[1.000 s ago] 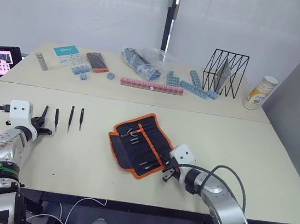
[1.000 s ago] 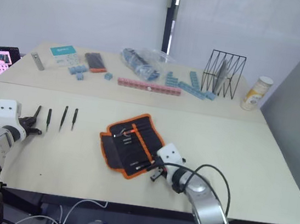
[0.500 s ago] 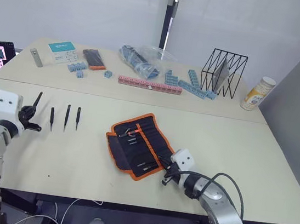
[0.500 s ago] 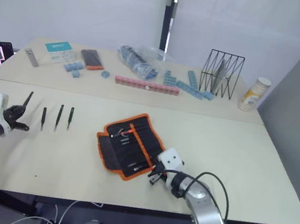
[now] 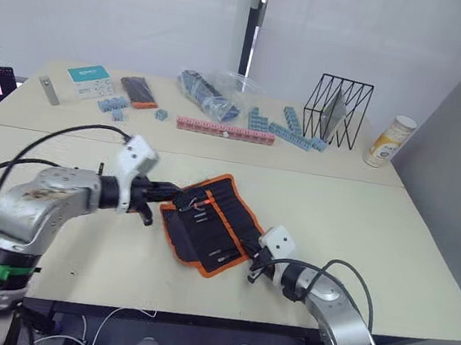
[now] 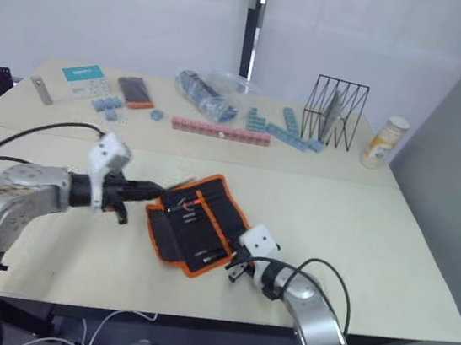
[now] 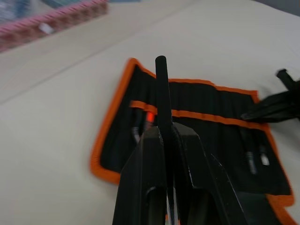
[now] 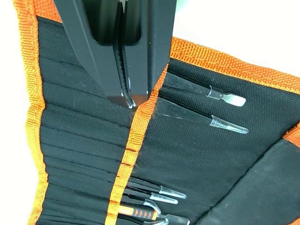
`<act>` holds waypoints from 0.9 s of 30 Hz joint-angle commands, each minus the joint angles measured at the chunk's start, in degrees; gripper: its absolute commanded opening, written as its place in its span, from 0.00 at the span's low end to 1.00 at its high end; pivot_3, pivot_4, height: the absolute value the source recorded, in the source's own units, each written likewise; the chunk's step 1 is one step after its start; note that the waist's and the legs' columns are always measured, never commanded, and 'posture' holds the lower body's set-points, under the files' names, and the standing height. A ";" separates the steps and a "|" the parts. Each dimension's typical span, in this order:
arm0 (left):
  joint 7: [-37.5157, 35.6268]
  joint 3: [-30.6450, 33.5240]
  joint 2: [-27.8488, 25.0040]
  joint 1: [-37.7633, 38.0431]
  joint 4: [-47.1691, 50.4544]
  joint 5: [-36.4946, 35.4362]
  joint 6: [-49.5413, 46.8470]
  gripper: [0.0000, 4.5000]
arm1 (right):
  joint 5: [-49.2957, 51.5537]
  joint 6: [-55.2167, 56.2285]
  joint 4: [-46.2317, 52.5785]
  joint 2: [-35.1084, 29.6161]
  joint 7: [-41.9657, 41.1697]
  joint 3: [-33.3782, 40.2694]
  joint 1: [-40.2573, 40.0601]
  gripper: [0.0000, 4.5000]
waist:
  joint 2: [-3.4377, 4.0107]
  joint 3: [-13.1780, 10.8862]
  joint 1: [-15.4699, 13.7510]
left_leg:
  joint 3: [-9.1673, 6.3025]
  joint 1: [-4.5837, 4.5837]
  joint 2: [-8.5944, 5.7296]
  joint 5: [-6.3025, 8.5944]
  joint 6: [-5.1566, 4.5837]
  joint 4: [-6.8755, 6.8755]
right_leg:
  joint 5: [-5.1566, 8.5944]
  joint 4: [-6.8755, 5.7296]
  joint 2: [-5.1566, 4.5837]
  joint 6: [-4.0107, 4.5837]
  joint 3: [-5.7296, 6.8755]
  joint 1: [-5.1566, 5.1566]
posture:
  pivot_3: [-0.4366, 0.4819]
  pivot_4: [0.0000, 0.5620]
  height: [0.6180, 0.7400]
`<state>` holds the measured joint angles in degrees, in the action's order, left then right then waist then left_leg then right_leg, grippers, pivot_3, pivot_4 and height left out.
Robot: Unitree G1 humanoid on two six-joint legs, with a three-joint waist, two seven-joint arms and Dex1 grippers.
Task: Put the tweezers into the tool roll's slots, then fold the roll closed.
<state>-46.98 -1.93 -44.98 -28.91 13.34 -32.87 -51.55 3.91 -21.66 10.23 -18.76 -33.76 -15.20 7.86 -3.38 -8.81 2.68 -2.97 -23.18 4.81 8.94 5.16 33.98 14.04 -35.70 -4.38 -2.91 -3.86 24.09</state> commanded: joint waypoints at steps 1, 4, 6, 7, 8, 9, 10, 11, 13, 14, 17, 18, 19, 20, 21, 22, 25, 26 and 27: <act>-1.96 -6.12 -0.95 -3.59 0.21 2.51 -2.50 0.00 | -1.54 -6.60 -5.98 -0.75 -0.26 -3.38 -3.00 0.00 | -0.02 0.01 0.10 | -0.01 -0.01 0.00 -0.01 -0.01 0.00 | 0.00 -0.07 0.02 -0.01 -0.01 0.05 | 0.48 0.27 0.72; -3.03 -10.15 -1.02 -5.76 -0.89 4.55 -3.32 0.00 | -1.68 -7.14 -6.05 -0.58 0.19 -3.35 -2.95 0.00 | -0.04 0.03 0.04 | -0.04 0.03 0.01 0.01 -0.07 -0.01 | 0.00 -0.20 0.07 -0.01 -0.02 0.07 | 0.48 0.27 0.72; -3.10 -12.26 -0.41 -7.39 -1.58 5.49 -4.74 0.00 | -1.77 -7.56 -6.26 -0.43 0.52 -3.38 -2.91 0.00 | -0.04 0.03 -0.02 | -0.05 0.04 0.01 0.02 -0.05 0.00 | 0.00 -0.20 0.07 -0.01 -0.02 0.07 | 0.48 0.27 0.72; -2.86 -12.99 0.00 -8.17 -2.13 5.97 -5.35 0.00 | -1.91 -7.75 -6.53 -0.40 0.64 -3.56 -2.95 0.00 | -0.03 0.02 -0.07 | -0.06 0.05 0.01 0.02 -0.05 0.01 | 0.00 -0.19 0.06 -0.01 -0.02 0.07 | 0.48 0.27 0.72; -2.64 -13.80 0.20 -8.88 -2.70 6.80 -5.52 0.00 | -2.05 -7.99 -6.73 -0.43 0.76 -3.74 -3.07 0.00 | -0.03 0.02 -0.10 | -0.05 0.05 0.00 0.03 -0.04 0.02 | 0.00 -0.18 0.06 -0.01 -0.02 0.07 | 0.48 0.27 0.72; -2.67 -14.48 0.16 -9.32 -3.20 7.66 -5.26 0.00 | -2.14 -8.26 -6.87 -0.43 0.91 -3.86 -3.17 0.00 | -0.02 0.01 -0.06 | -0.05 0.07 0.00 0.03 -0.03 0.03 | 0.00 -0.16 0.05 0.00 -0.02 0.07 | 0.48 0.27 0.72; -2.76 -14.86 0.12 -9.56 -3.53 8.26 -5.04 0.00 | -2.19 -8.48 -6.92 -0.41 1.03 -3.93 -3.22 0.00 | -0.02 0.01 -0.04 | -0.05 0.11 0.00 0.03 -0.03 0.03 | 0.00 -0.13 0.05 -0.01 -0.02 0.07 | 0.48 0.27 0.72; -2.92 -15.21 -0.06 -9.70 -3.77 8.75 -4.97 0.00 | -2.19 -8.70 -6.87 -0.39 1.13 -3.94 -3.25 0.00 | -0.01 0.02 -0.03 | -0.04 0.15 0.00 0.04 -0.03 0.03 | 0.01 -0.10 0.04 -0.01 -0.02 0.06 | 0.48 0.27 0.72; -3.64 -16.21 -0.99 -9.44 -3.62 10.01 -4.54 0.00 | -2.11 -9.09 -6.56 -0.50 1.27 -3.92 -3.42 0.00 | 0.00 0.01 -0.03 | -0.04 0.29 0.00 0.04 -0.02 0.03 | 0.01 -0.08 0.02 0.00 -0.02 0.06 | 0.48 0.27 0.72; -3.92 -16.43 -1.24 -9.34 -3.57 10.39 -4.50 0.00 | -2.06 -9.20 -6.45 -0.54 1.34 -3.94 -3.47 0.00 | 0.00 0.01 -0.04 | -0.04 0.30 0.00 0.04 -0.02 0.02 | 0.01 -0.08 0.02 0.00 -0.02 0.06 | 0.48 0.27 0.72; -5.43 -16.84 -2.62 -8.61 -2.23 10.71 -5.17 0.00 | -2.09 -9.52 -6.35 -0.57 1.60 -3.95 -3.53 0.00 | 0.04 -0.02 -0.05 | -0.04 0.29 0.00 0.04 -0.02 0.02 | 0.01 -0.07 0.02 0.00 -0.02 0.06 | 0.48 0.27 0.72; -5.77 -16.90 -2.95 -8.34 -2.05 10.86 -5.12 0.00 | -2.10 -9.63 -6.34 -0.52 1.71 -3.94 -3.53 0.00 | 0.06 -0.02 -0.07 | -0.04 0.29 0.00 0.04 -0.02 0.02 | 0.01 -0.07 0.02 0.00 -0.02 0.06 | 0.48 0.27 0.72; -6.12 -17.01 -3.23 -8.04 -1.97 11.12 -4.65 0.00 | -2.12 -9.70 -6.35 -0.47 1.81 -3.96 -3.54 0.00 | 0.06 -0.03 -0.08 | -0.04 0.29 0.00 0.04 -0.02 0.03 | 0.01 -0.07 0.01 0.00 -0.02 0.06 | 0.48 0.27 0.72; -6.60 -17.28 -3.61 -7.76 -1.82 11.42 -4.22 0.00 | -2.14 -9.74 -6.38 -0.43 1.90 -3.99 -3.52 0.00 | 0.06 -0.03 -0.09 | -0.04 0.29 0.00 0.04 -0.02 0.02 | 0.01 -0.07 0.01 0.00 -0.02 0.06 | 0.48 0.27 0.72; -6.63 -17.21 -3.60 -7.58 -1.87 11.56 -4.19 0.00 | -2.13 -9.78 -6.39 -0.39 1.96 -4.00 -3.52 0.00 | 0.06 -0.03 -0.09 | -0.05 0.30 0.00 0.04 -0.02 0.02 | 0.01 -0.07 0.01 0.00 -0.02 0.06 | 0.48 0.27 0.72; -6.65 -17.23 -3.44 -7.47 -2.00 11.77 -4.13 0.00 | -2.11 -9.82 -6.39 -0.36 2.01 -4.00 -3.51 0.00 | 0.06 -0.02 -0.11 | -0.04 0.29 0.00 0.04 -0.02 0.03 | 0.01 -0.06 0.01 0.00 -0.02 0.06 | 0.48 0.27 0.72; -6.44 -18.24 -2.39 -7.84 -2.90 13.42 -3.26 0.00 | -2.06 -9.89 -6.40 -0.34 2.12 -3.97 -3.47 0.00 | 0.05 -0.02 -0.17 | -0.04 0.29 0.00 0.04 -0.02 0.03 | 0.01 -0.05 0.00 0.00 -0.02 0.06 | 0.48 0.27 0.72; -6.36 -18.48 -1.81 -8.15 -3.26 13.80 -3.18 0.00 | -2.05 -9.91 -6.40 -0.33 2.15 -3.96 -3.45 0.00 | 0.05 -0.02 -0.18 | -0.04 0.29 -0.01 0.04 -0.02 0.03 | 0.01 -0.05 0.00 0.00 -0.02 0.05 | 0.48 0.27 0.72; -6.44 -18.81 -1.17 -8.55 -3.63 14.12 -2.99 0.00 | -2.03 -9.94 -6.40 -0.32 2.15 -3.95 -3.44 0.00 | 0.05 -0.02 -0.21 | -0.04 0.29 -0.02 0.04 -0.01 0.03 | 0.01 -0.05 -0.01 0.00 -0.02 0.05 | 0.48 0.27 0.72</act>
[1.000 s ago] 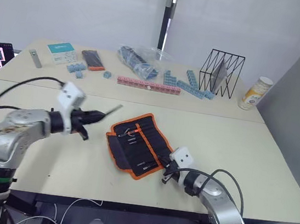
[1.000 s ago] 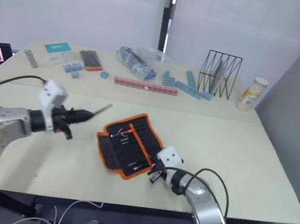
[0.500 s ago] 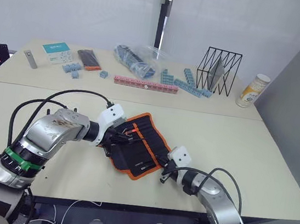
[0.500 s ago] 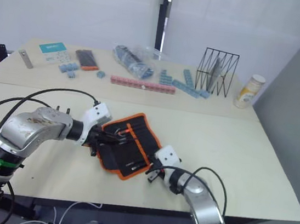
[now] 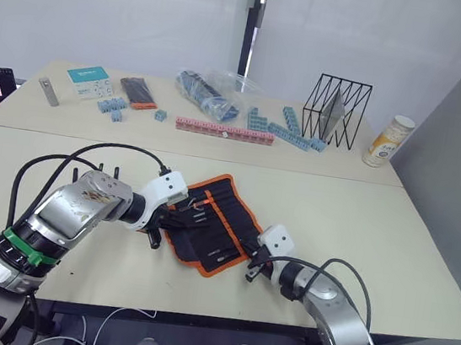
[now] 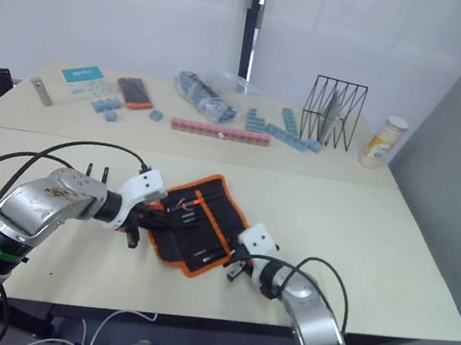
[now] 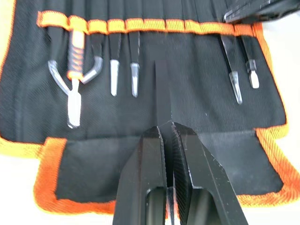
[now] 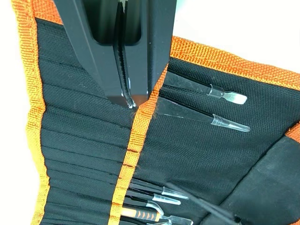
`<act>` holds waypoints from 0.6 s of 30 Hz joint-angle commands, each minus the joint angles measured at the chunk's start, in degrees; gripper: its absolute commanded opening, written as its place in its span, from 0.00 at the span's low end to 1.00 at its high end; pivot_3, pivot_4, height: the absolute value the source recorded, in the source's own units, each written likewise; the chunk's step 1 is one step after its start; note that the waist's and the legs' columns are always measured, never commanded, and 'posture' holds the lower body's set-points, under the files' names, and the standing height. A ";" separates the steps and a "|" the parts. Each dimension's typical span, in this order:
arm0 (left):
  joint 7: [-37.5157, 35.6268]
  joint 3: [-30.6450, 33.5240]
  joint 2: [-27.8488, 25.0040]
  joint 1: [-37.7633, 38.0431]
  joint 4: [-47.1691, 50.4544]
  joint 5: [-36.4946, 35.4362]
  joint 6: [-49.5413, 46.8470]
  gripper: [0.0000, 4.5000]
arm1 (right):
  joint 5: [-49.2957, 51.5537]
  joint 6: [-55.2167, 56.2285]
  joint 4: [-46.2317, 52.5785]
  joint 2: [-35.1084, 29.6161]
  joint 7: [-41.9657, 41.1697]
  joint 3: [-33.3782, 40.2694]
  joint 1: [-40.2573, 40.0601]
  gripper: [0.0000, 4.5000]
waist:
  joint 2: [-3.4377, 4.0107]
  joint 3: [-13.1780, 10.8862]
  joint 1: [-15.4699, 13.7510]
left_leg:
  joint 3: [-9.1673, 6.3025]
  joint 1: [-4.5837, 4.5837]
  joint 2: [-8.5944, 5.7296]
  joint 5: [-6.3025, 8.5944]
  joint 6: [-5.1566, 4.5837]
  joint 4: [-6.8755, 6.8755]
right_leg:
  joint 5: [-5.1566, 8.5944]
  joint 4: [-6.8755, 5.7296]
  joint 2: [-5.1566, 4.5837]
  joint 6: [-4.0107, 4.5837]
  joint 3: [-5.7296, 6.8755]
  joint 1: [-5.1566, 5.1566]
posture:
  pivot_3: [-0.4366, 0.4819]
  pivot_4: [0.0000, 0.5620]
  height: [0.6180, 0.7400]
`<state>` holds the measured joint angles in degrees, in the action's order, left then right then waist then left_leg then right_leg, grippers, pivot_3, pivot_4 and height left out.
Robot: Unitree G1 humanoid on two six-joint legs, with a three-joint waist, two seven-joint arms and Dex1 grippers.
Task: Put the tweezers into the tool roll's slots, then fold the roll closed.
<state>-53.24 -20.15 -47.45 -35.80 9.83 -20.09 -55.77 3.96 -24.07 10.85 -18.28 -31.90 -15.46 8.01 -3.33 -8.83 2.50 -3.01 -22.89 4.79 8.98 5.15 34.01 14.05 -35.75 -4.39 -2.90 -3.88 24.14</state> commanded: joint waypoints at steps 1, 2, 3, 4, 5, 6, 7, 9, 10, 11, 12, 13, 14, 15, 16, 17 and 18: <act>-0.10 -1.00 2.05 -2.18 -0.77 1.84 1.33 0.00 | -2.07 -7.56 -7.02 -0.81 0.29 -3.68 -3.58 0.00 | -0.01 0.01 -0.05 | 0.00 0.00 0.00 0.00 0.00 0.00 | 0.00 0.01 0.00 0.00 0.00 0.00 | 0.48 0.27 0.72; 0.20 -1.37 2.84 -2.75 -1.68 2.57 1.55 0.00 | -2.08 -7.58 -7.02 -0.82 0.29 -3.69 -3.57 0.00 | -0.02 0.01 -0.06 | 0.00 0.00 0.00 0.00 0.00 0.00 | 0.00 0.01 0.00 0.00 0.00 0.00 | 0.48 0.27 0.72; 0.40 -1.77 3.55 -3.33 -2.59 3.27 1.79 0.00 | -2.08 -7.65 -6.94 -0.83 0.30 -3.71 -3.59 0.00 | -0.02 0.01 -0.05 | 0.00 0.00 0.00 0.00 0.00 0.01 | 0.00 0.01 0.00 0.00 0.00 -0.01 | 0.48 0.27 0.72; 0.63 -2.24 4.20 -3.93 -3.54 4.08 1.90 0.00 | -2.06 -7.74 -6.80 -0.83 0.32 -3.74 -3.63 0.00 | -0.03 0.01 -0.01 | 0.00 -0.01 0.00 0.00 0.00 0.02 | 0.00 0.01 0.01 0.00 0.00 0.00 | 0.48 0.27 0.72; 0.73 -2.63 4.66 -4.34 -4.19 4.70 2.10 0.00 | -2.05 -7.83 -6.67 -0.84 0.31 -3.76 -3.66 0.00 | -0.03 0.02 0.01 | 0.00 -0.02 0.00 0.00 0.00 0.02 | 0.00 0.01 0.01 0.00 0.00 0.00 | 0.48 0.27 0.72; 0.76 -3.06 5.11 -4.68 -4.69 5.23 2.28 0.00 | -2.04 -7.94 -6.52 -0.84 0.33 -3.77 -3.68 0.00 | -0.03 0.02 0.03 | 0.00 -0.01 0.00 0.00 0.00 0.02 | 0.00 0.01 0.01 0.00 0.00 -0.01 | 0.48 0.27 0.72; 0.75 -3.55 5.56 -4.96 -5.11 5.84 2.56 0.00 | -2.02 -8.02 -6.38 -0.83 0.35 -3.78 -3.74 0.00 | -0.04 0.03 0.05 | 0.00 -0.01 0.00 0.00 0.00 0.02 | 0.00 0.01 0.01 0.00 0.00 -0.01 | 0.48 0.27 0.72; 0.66 -4.09 6.38 -5.38 -5.88 6.71 3.01 0.00 | -2.01 -8.19 -6.16 -0.77 0.41 -3.85 -3.79 0.00 | -0.05 0.04 0.04 | 0.00 -0.01 0.00 0.00 -0.01 0.02 | 0.00 0.01 0.01 0.00 0.00 -0.01 | 0.48 0.27 0.72; 0.85 -4.42 7.16 -5.83 -6.72 7.28 3.40 0.00 | -1.99 -8.28 -6.06 -0.72 0.45 -3.86 -3.82 0.00 | -0.06 0.04 0.00 | 0.00 -0.01 0.00 0.00 -0.01 0.02 | 0.00 0.01 0.01 0.00 0.00 -0.02 | 0.48 0.27 0.72; 0.81 -4.86 7.63 -6.22 -7.37 7.98 3.94 0.00 | -1.96 -8.40 -5.90 -0.69 0.49 -3.89 -3.86 0.00 | -0.07 0.05 -0.04 | 0.00 -0.01 0.00 0.00 -0.01 0.02 | 0.00 0.01 0.01 0.00 0.00 -0.02 | 0.48 0.27 0.72; 0.93 -5.22 8.28 -6.65 -8.18 8.76 4.52 0.00 | -1.94 -8.53 -5.72 -0.68 0.55 -3.94 -3.89 0.00 | -0.08 0.06 -0.09 | 0.00 -0.01 0.00 0.00 -0.01 0.02 | 0.00 0.00 0.01 0.00 0.00 -0.02 | 0.48 0.27 0.72; 0.95 -5.36 8.81 -6.96 -8.79 9.24 4.88 0.00 | -1.92 -8.68 -5.56 -0.67 0.63 -3.98 -3.93 0.00 | -0.09 0.07 -0.11 | 0.00 -0.01 0.00 0.00 -0.01 0.02 | 0.00 0.01 0.01 0.00 0.00 -0.03 | 0.48 0.27 0.72; 0.80 -5.68 9.43 -7.30 -9.36 9.68 5.42 0.00 | -1.90 -8.80 -5.44 -0.64 0.72 -4.02 -3.96 0.00 | -0.10 0.07 -0.12 | 0.00 -0.01 -0.01 0.00 -0.01 0.04 | 0.00 0.01 0.01 0.00 0.00 -0.03 | 0.48 0.27 0.72; 0.67 -5.91 10.11 -7.58 -9.88 10.09 6.01 0.00 | -1.87 -8.89 -5.34 -0.62 0.79 -4.06 -4.00 0.00 | -0.10 0.08 -0.14 | 0.00 -0.01 -0.01 0.00 -0.01 0.04 | 0.00 0.01 0.01 0.00 0.00 -0.03 | 0.48 0.27 0.72; 0.59 -6.08 10.96 -7.91 -10.52 10.38 6.31 0.00 | -1.88 -8.95 -5.27 -0.61 0.85 -4.12 -4.03 0.00 | -0.11 0.09 -0.15 | 0.00 -0.01 -0.01 0.00 -0.01 0.04 | 0.00 0.01 0.01 0.00 0.00 -0.04 | 0.48 0.27 0.72; 0.66 -6.52 11.67 -8.24 -11.30 11.12 6.96 0.00 | -1.87 -8.99 -5.19 -0.60 0.89 -4.17 -4.08 0.00 | -0.12 0.09 -0.15 | 0.00 -0.01 -0.01 0.00 -0.01 0.05 | 0.00 0.01 0.01 0.00 0.00 -0.04 | 0.48 0.27 0.72; 0.66 -6.76 12.15 -8.44 -11.86 11.73 7.38 0.00 | -1.86 -9.03 -5.14 -0.60 0.92 -4.20 -4.10 0.00 | -0.13 0.11 -0.15 | 0.00 -0.01 -0.02 0.00 -0.01 0.05 | 0.00 0.01 0.01 0.00 0.00 -0.05 | 0.48 0.27 0.72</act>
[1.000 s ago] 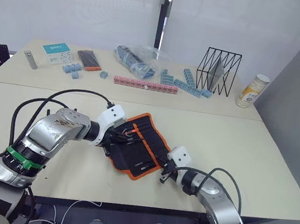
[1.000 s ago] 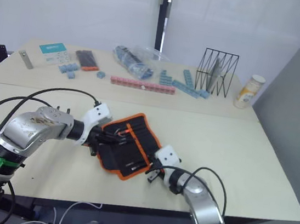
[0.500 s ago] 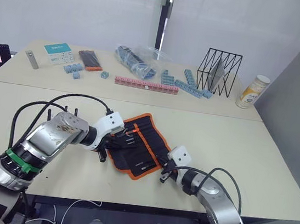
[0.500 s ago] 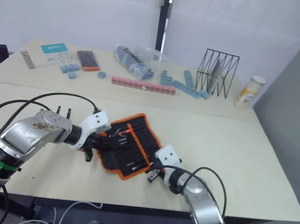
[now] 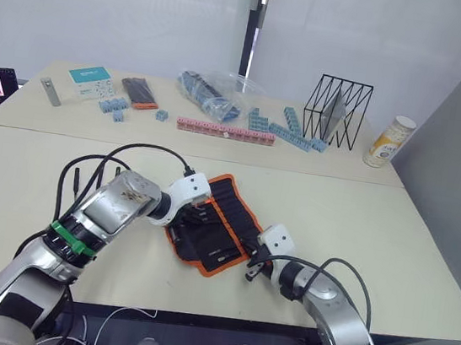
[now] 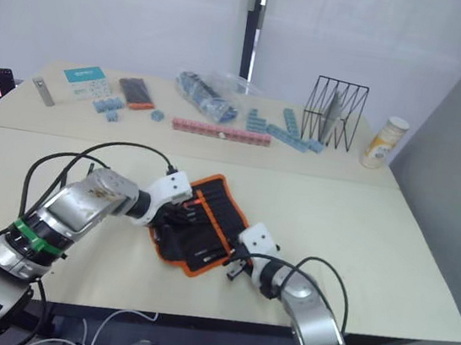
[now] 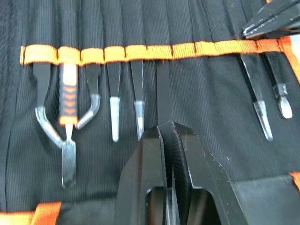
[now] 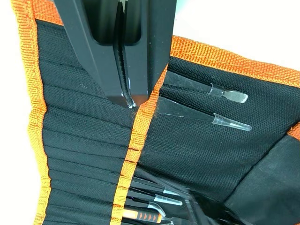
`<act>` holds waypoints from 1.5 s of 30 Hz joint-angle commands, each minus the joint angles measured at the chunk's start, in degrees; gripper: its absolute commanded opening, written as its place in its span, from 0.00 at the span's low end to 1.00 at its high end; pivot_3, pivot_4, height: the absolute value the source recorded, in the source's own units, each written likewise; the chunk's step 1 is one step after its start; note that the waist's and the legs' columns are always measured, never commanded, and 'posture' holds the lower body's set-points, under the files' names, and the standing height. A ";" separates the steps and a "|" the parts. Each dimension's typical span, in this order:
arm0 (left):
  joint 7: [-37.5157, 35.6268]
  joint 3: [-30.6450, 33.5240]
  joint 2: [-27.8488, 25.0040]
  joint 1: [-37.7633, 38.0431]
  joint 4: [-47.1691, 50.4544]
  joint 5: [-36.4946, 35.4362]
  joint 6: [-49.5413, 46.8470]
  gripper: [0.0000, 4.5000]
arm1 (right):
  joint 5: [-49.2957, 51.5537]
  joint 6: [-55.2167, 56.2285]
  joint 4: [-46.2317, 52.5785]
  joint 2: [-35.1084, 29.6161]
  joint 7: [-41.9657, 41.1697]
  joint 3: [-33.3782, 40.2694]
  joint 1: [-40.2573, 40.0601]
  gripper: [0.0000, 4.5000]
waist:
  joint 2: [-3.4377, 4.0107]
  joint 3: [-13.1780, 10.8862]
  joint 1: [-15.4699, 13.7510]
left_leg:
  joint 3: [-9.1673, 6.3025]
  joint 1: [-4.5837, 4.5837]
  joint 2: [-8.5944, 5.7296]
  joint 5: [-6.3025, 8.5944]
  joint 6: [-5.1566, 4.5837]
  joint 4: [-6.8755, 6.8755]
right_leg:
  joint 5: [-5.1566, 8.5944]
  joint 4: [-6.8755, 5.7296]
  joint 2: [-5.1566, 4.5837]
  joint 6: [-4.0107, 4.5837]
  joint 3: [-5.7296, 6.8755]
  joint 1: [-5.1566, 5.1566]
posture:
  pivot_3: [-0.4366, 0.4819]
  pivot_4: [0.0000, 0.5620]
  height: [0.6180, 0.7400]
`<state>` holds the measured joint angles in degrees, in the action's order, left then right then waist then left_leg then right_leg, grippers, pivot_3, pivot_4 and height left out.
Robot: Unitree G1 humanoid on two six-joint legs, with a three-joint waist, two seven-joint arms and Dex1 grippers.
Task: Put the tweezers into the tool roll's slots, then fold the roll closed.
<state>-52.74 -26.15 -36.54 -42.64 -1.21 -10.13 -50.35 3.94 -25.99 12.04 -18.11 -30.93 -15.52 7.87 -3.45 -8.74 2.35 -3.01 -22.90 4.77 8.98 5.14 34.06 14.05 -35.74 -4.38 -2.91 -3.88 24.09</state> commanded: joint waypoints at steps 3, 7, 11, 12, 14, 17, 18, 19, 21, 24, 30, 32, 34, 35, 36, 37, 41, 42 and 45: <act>0.46 -1.54 4.07 -2.41 -4.11 3.62 4.83 0.00 | -1.81 -7.26 -6.06 -0.80 -0.03 -4.21 -4.01 0.00 | 0.01 0.12 -0.05 | 0.00 0.00 0.00 0.00 0.00 0.00 | 0.00 0.00 0.00 0.00 0.00 -0.03 | 0.48 0.27 0.72; 0.52 -2.54 7.07 -2.78 -8.96 6.32 9.07 0.00 | -1.76 -7.47 -5.67 -0.93 -0.01 -4.30 -4.13 0.00 | 0.13 0.23 -0.10 | 0.00 0.01 -0.01 0.00 0.00 0.05 | 0.00 0.00 0.00 0.00 0.00 -0.04 | 0.48 0.27 0.72; 0.48 -2.52 9.36 -3.01 -12.45 8.26 11.76 0.00 | -1.65 -7.66 -5.25 -1.08 0.01 -4.37 -4.39 0.00 | 0.19 0.34 -0.13 | -0.01 0.01 -0.01 0.00 0.00 0.09 | 0.00 0.00 0.00 -0.01 0.00 -0.06 | 0.48 0.27 0.72; 0.44 -2.53 9.62 -2.94 -13.03 8.77 12.34 0.00 | -1.62 -7.69 -5.13 -1.13 0.00 -4.42 -4.51 0.00 | 0.22 0.37 -0.15 | -0.01 0.01 -0.01 0.00 0.00 0.11 | 0.00 0.00 0.00 -0.01 0.00 -0.07 | 0.48 0.27 0.72; 0.23 -2.24 9.92 -2.78 -13.65 9.46 12.96 0.00 | -1.55 -7.76 -4.99 -1.18 -0.03 -4.47 -4.63 0.00 | 0.25 0.40 -0.20 | -0.01 0.01 -0.02 0.00 0.00 0.13 | 0.01 0.00 -0.01 -0.01 0.00 -0.08 | 0.48 0.27 0.72; -0.02 -1.87 10.02 -2.39 -13.90 10.19 13.68 0.00 | -1.52 -7.81 -4.74 -1.24 -0.04 -4.50 -4.88 0.00 | 0.28 0.42 -0.22 | -0.01 0.01 -0.02 0.00 0.00 0.13 | 0.01 0.00 -0.01 -0.01 0.00 -0.08 | 0.48 0.27 0.72; -0.05 -1.75 9.98 -2.24 -13.83 10.38 13.79 0.00 | -1.50 -7.82 -4.60 -1.27 -0.05 -4.52 -5.00 0.00 | 0.29 0.43 -0.22 | -0.01 0.01 -0.02 0.00 0.00 0.13 | 0.01 0.00 -0.01 -0.01 0.00 -0.08 | 0.48 0.27 0.72; -0.13 -1.58 9.93 -2.11 -13.76 10.45 13.78 0.00 | -1.50 -7.82 -4.56 -1.27 -0.06 -4.53 -5.03 0.00 | 0.30 0.43 -0.22 | -0.01 0.01 -0.02 0.00 0.00 0.13 | 0.01 0.00 -0.01 -0.01 0.00 -0.08 | 0.48 0.27 0.72; -0.15 -1.15 9.72 -1.81 -13.36 10.50 13.54 0.00 | -1.51 -7.79 -4.55 -1.28 -0.05 -4.57 -5.08 0.00 | 0.30 0.44 -0.22 | -0.01 0.01 -0.02 0.00 0.00 0.13 | 0.01 0.00 -0.01 -0.01 0.00 -0.08 | 0.48 0.27 0.72; -0.44 0.57 8.13 -1.33 -10.59 10.01 12.34 0.23 | -1.64 -7.55 -5.00 -1.32 -0.05 -4.54 -4.94 0.00 | 0.32 0.43 -0.17 | -0.01 0.00 -0.02 0.00 0.00 0.13 | 0.01 0.00 -0.01 -0.01 0.00 -0.07 | 0.48 0.27 0.72; -3.15 6.18 2.45 0.27 1.77 5.97 5.69 0.66 | -1.67 -7.43 -5.28 -1.56 0.09 -4.49 -4.85 0.00 | 0.41 0.38 0.30 | -0.02 -0.32 0.01 0.01 -0.06 0.10 | 0.00 -0.13 0.04 -0.02 -0.01 0.04 | 0.48 0.27 0.72; -3.77 9.49 0.76 1.23 6.29 3.07 2.37 0.84 | -1.67 -7.51 -5.26 -1.63 0.12 -4.42 -4.78 0.00 | 0.41 0.37 0.18 | -0.02 -0.29 0.01 0.02 -0.11 0.05 | 0.00 -0.21 0.05 -0.02 -0.01 0.05 | 0.48 0.27 0.72; -4.39 15.82 -2.45 4.76 11.59 -0.63 -0.71 0.98 | -1.73 -7.42 -5.53 -1.64 0.07 -4.41 -4.56 0.00 | 0.45 0.35 0.36 | -0.03 -0.28 0.01 0.04 -0.14 0.04 | 0.00 -0.19 0.05 -0.02 -0.01 0.04 | 0.48 0.27 0.72; -4.04 18.78 -3.46 6.86 13.28 -2.04 -1.55 0.99 | -1.76 -7.32 -5.72 -1.65 0.06 -4.41 -4.45 0.00 | 0.48 0.34 0.43 | -0.01 -0.27 0.01 0.05 -0.15 0.04 | 0.01 -0.17 0.03 -0.03 -0.01 0.05 | 0.48 0.27 0.72; -2.97 22.48 -3.79 9.45 14.52 -3.34 -1.68 0.99 | -1.80 -7.14 -6.01 -1.70 0.03 -4.39 -4.34 0.00 | 0.49 0.33 0.43 | 0.00 -0.26 0.01 0.06 -0.17 0.03 | 0.01 -0.17 0.03 -0.03 -0.02 0.03 | 0.48 0.27 0.72; -1.41 25.54 -3.91 12.19 15.08 -3.75 -1.20 0.99 | -1.82 -6.97 -6.24 -1.74 -0.02 -4.36 -4.23 0.00 | 0.52 0.33 0.47 | 0.01 -0.21 0.02 0.08 -0.20 0.02 | 0.01 -0.16 0.03 -0.03 -0.02 0.03 | 0.48 0.27 0.72; 5.31 38.53 -2.79 25.88 17.14 -3.88 5.06 0.99 | -1.77 -6.64 -6.69 -1.90 -0.23 -4.26 -3.83 0.00 | 0.58 0.29 0.41 | 0.02 0.06 0.03 0.17 -0.32 -0.03 | 0.02 -0.08 0.01 -0.01 -0.02 0.07 | 0.48 0.27 0.72; 6.83 42.11 -1.69 29.45 18.32 -4.62 6.20 0.99 | -1.75 -6.53 -6.74 -2.00 -0.33 -4.22 -3.80 0.00 | 0.61 0.25 0.44 | 0.03 0.08 0.03 0.20 -0.34 -0.03 | 0.02 -0.07 0.00 -0.01 -0.02 0.05 | 0.48 0.27 0.72; 10.73 50.52 1.26 39.01 22.62 -5.69 7.77 0.99 | -1.73 -6.13 -7.05 -2.30 -0.75 -4.20 -3.63 0.00 | 0.26 0.18 0.18 | 0.04 0.07 0.05 0.21 -0.34 -0.04 | 0.02 -0.01 -0.01 -0.01 -0.01 0.06 | 0.48 0.27 0.72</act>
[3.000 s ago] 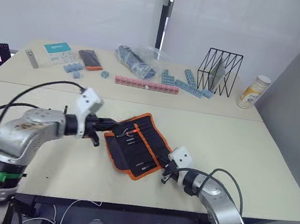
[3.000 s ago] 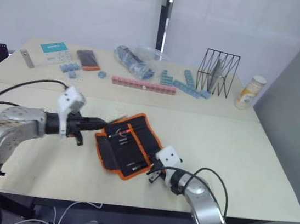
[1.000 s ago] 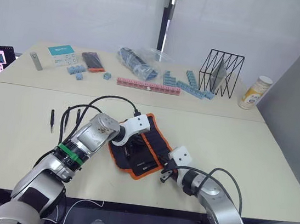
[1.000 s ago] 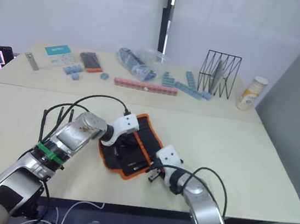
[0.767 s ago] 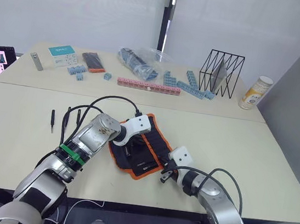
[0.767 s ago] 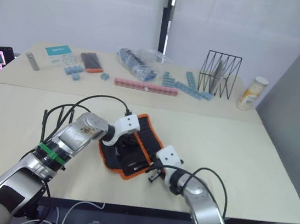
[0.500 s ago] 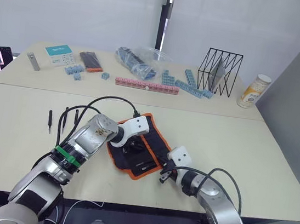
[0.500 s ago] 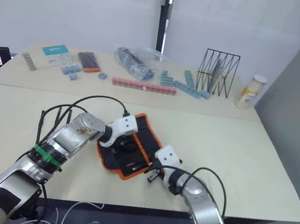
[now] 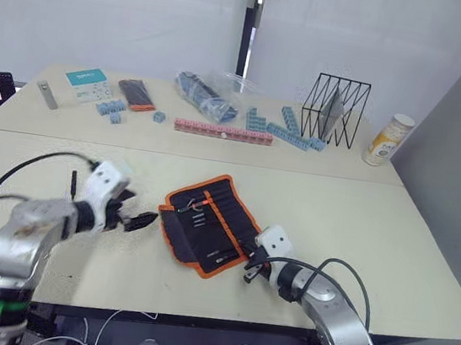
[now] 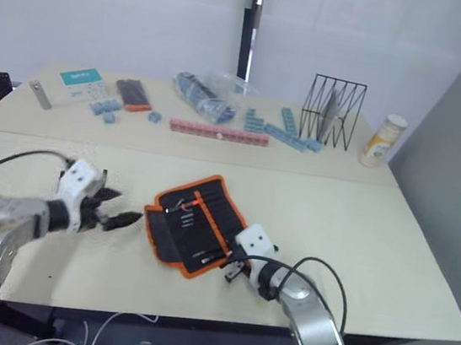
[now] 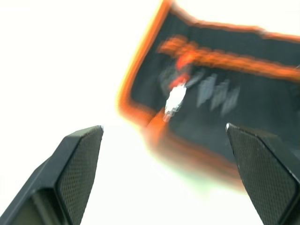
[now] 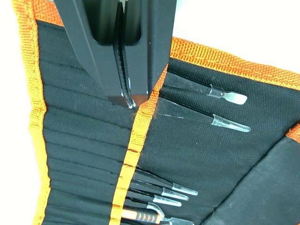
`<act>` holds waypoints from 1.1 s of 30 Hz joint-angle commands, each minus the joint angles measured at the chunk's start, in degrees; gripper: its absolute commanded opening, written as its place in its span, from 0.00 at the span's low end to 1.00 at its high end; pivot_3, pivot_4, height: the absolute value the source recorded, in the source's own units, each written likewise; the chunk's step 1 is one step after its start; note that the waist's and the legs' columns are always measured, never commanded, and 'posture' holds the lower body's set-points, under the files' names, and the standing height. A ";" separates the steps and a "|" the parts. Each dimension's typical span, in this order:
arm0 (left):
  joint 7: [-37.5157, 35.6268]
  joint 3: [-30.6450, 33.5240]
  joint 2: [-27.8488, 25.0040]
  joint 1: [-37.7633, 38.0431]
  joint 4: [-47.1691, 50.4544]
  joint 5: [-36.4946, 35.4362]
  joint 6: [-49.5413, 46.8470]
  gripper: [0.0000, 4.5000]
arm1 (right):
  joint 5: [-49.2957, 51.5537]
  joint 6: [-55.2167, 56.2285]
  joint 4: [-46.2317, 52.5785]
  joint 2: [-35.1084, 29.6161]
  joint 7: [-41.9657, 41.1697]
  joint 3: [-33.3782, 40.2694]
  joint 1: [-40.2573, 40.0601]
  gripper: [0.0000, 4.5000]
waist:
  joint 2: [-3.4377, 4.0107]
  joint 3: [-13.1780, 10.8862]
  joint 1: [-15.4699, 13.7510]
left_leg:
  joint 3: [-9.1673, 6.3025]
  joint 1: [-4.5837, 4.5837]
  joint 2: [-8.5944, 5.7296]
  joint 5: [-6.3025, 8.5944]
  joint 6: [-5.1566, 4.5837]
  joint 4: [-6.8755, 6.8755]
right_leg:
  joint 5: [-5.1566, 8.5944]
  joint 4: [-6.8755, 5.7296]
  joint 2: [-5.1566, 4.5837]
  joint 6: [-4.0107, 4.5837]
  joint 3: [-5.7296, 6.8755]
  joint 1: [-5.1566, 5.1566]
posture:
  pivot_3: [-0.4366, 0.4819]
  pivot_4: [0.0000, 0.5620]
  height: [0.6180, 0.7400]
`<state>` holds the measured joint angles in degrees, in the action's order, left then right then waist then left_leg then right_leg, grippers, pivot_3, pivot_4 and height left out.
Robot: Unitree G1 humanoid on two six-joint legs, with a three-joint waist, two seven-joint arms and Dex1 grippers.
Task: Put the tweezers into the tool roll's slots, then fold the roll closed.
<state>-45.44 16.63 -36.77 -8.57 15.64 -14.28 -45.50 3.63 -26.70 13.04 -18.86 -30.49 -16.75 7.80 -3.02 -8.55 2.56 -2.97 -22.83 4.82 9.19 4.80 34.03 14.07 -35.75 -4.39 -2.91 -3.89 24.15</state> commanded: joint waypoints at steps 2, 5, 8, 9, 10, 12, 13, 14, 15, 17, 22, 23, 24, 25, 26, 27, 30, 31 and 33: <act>7.06 13.36 4.63 10.99 8.84 -1.36 5.49 0.99 | -1.43 -5.22 -8.24 -1.77 -1.53 -3.02 -3.42 0.00 | -0.25 -0.03 -0.12 | 0.01 -0.02 0.01 0.03 0.05 0.02 | 0.00 0.09 -0.02 0.01 0.00 -0.01 | 0.48 0.27 0.72; 10.90 19.67 10.37 19.04 13.41 -2.44 9.42 0.99 | -1.42 -4.94 -8.54 -1.97 -1.89 -3.09 -3.31 0.00 | -0.24 -0.01 -0.16 | 0.02 -0.05 0.02 0.07 0.12 0.02 | 0.00 0.44 -0.07 0.01 0.02 -0.06 | 0.48 0.27 0.72; 15.60 24.44 17.84 26.88 17.85 -2.78 14.13 0.99 | -1.45 -4.65 -9.02 -2.15 -2.56 -3.39 -2.95 0.00 | -0.23 0.05 -0.10 | 0.15 -0.10 0.02 0.15 0.20 0.01 | -0.01 0.82 -0.22 0.02 0.02 -0.10 | 0.48 0.27 0.72; 16.54 24.84 19.09 28.70 18.41 -2.29 15.37 0.99 | -1.49 -4.56 -9.10 -2.19 -2.74 -3.48 -2.93 0.00 | -0.29 0.09 -0.07 | 0.15 -0.11 -0.01 0.16 0.21 0.06 | -0.01 0.83 -0.25 0.02 0.02 -0.10 | 0.48 0.27 0.72; 17.37 25.08 20.35 30.51 19.10 -2.22 15.76 0.99 | -1.55 -4.43 -9.25 -2.24 -3.02 -3.65 -2.84 0.00 | -0.31 0.10 -0.05 | 0.18 -0.13 0.01 0.21 0.26 0.11 | -0.01 0.89 -0.27 0.02 0.02 -0.09 | 0.48 0.27 0.72; 18.84 25.39 22.30 33.59 20.41 -2.25 16.61 0.99 | -1.63 -4.28 -9.24 -2.37 -3.38 -3.90 -2.91 0.00 | -0.33 0.12 -0.04 | 0.19 -0.14 0.01 0.30 0.20 0.23 | 0.00 0.87 -0.26 0.02 0.02 -0.06 | 0.48 0.27 0.72; 19.71 25.62 23.14 34.94 21.02 -2.25 17.12 0.99 | -1.66 -4.26 -9.24 -2.38 -3.44 -3.97 -2.92 0.00 | -0.31 0.13 -0.05 | 0.15 -0.15 0.01 0.37 0.16 0.31 | 0.00 0.89 -0.26 0.02 0.03 -0.05 | 0.48 0.27 0.72; 20.35 25.72 23.59 35.80 21.38 -2.26 17.57 0.99 | -1.69 -4.25 -9.23 -2.37 -3.46 -4.00 -2.93 0.00 | -0.25 0.16 0.00 | 0.14 -0.16 0.00 0.51 0.17 0.45 | 0.00 0.91 -0.26 0.02 0.04 -0.04 | 0.48 0.27 0.72; 21.08 25.91 24.21 36.92 21.76 -2.25 17.73 0.99 | -1.67 -4.23 -9.26 -2.35 -3.50 -4.01 -2.92 0.00 | -0.19 0.20 0.04 | 0.07 -0.28 0.01 0.83 0.15 0.79 | 0.00 0.92 -0.25 0.02 0.08 -0.03 | 0.48 0.27 0.72; 21.47 25.37 24.25 38.78 21.51 -1.06 19.91 0.99 | -1.66 -4.18 -9.44 -2.28 -3.62 -4.07 -2.82 0.00 | -0.16 0.22 0.27 | 0.01 -0.40 0.00 0.91 0.22 1.04 | 0.00 1.10 -0.30 0.02 0.16 -0.01 | 0.48 0.27 0.72; 21.99 24.09 23.68 39.17 18.06 -1.49 22.95 0.99 | -1.68 -4.20 -9.56 -1.95 -3.77 -4.26 -2.65 0.00 | -0.12 0.30 0.97 | 0.24 -0.55 -0.14 1.00 0.22 0.99 | 0.00 1.80 -0.73 0.02 0.31 -0.04 | 0.48 0.27 0.72; 22.06 23.68 23.40 38.84 17.00 -1.33 23.56 0.99 | -1.69 -4.16 -9.65 -1.88 -3.78 -4.26 -2.60 0.00 | -0.12 0.30 1.08 | 0.35 -0.53 -0.15 1.01 0.19 0.98 | 0.00 1.80 -0.82 0.02 0.33 -0.01 | 0.48 0.27 0.72; 22.27 23.24 23.06 38.21 15.70 -1.21 23.99 0.99 | -1.73 -4.10 -9.76 -1.80 -3.76 -4.26 -2.53 0.00 | -0.12 0.30 1.12 | 0.37 -0.53 -0.15 1.02 0.19 0.98 | 0.00 1.79 -0.83 0.02 0.34 0.00 | 0.48 0.27 0.72; 22.59 22.86 22.70 37.41 14.38 -1.04 24.56 0.99 | -1.75 -4.08 -9.86 -1.72 -3.71 -4.26 -2.47 0.00 | -0.12 0.30 1.17 | 0.38 -0.50 -0.15 1.03 0.18 0.96 | 0.00 1.78 -0.82 0.02 0.34 0.01 | 0.48 0.27 0.72; 22.91 22.53 22.36 36.76 13.34 -0.95 24.90 0.99 | -1.75 -4.07 -9.91 -1.68 -3.67 -4.25 -2.40 0.00 | -0.12 0.31 1.19 | 0.38 -0.47 -0.14 1.05 0.17 0.95 | 0.00 1.77 -0.82 0.02 0.37 0.02 | 0.48 0.27 0.72; 23.43 22.12 21.95 35.67 12.05 -0.92 24.84 0.99 | -1.77 -4.08 -9.99 -1.63 -3.63 -4.20 -2.29 0.00 | -0.12 0.31 1.22 | 0.38 -0.44 -0.12 1.06 0.17 0.92 | 0.00 1.75 -0.81 0.02 0.40 0.02 | 0.48 0.27 0.72; 26.05 20.80 20.59 30.08 7.00 -0.93 23.85 0.99 | -1.89 -3.95 -10.43 -1.50 -3.48 -4.06 -1.89 0.00 | -0.10 0.31 1.20 | 0.37 -0.38 -0.05 1.07 0.18 0.88 | 0.00 1.72 -0.81 0.02 0.53 0.02 | 0.48 0.27 0.72; 26.89 20.11 19.97 27.72 5.16 -0.74 23.67 0.99 | -1.92 -3.96 -10.52 -1.46 -3.40 -3.98 -1.75 0.00 | -0.10 0.32 1.14 | 0.36 -0.37 -0.05 1.07 0.18 0.88 | -0.01 1.69 -0.80 0.02 0.54 0.02 | 0.48 0.27 0.72; 28.10 18.83 18.78 23.93 2.21 -0.69 22.74 0.99 | -1.91 -4.01 -10.63 -1.30 -3.22 -3.83 -1.49 0.00 | -0.11 0.32 1.04 | 0.34 -0.34 -0.02 1.07 0.18 0.88 | -0.01 1.67 -0.81 0.02 0.64 0.01 | 0.48 0.27 0.72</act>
<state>-18.45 36.15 -16.89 16.57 18.36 -15.53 -22.69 3.59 -26.37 11.03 -19.20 -32.81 -16.94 9.52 -3.12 -8.22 3.60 -2.64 -23.16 4.82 10.26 4.98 34.92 14.06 -34.08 -5.20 -2.89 -3.21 24.16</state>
